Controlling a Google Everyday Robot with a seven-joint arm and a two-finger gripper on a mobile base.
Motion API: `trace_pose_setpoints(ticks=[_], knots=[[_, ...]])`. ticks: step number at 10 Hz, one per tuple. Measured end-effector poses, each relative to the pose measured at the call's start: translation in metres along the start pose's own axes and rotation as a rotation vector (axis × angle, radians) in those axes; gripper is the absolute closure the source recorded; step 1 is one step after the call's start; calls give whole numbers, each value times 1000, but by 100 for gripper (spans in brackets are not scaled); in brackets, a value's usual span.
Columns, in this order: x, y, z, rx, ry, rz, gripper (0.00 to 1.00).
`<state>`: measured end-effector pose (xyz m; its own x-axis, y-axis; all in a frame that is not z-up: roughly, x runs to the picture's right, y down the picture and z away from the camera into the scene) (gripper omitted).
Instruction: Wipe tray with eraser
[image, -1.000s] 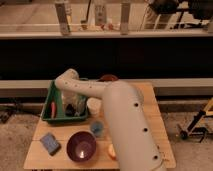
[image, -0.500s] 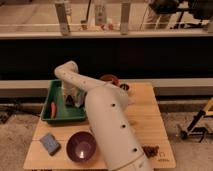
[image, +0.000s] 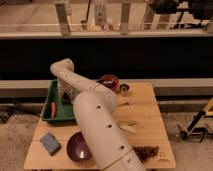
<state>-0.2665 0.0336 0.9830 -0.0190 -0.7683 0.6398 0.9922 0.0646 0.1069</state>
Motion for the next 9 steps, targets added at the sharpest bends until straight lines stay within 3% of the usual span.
trace_pose_setpoints(ticks=[3, 9], knots=[[-15, -24, 2, 14, -1, -52, 100], [-71, -5, -4, -4, 6, -52, 100]])
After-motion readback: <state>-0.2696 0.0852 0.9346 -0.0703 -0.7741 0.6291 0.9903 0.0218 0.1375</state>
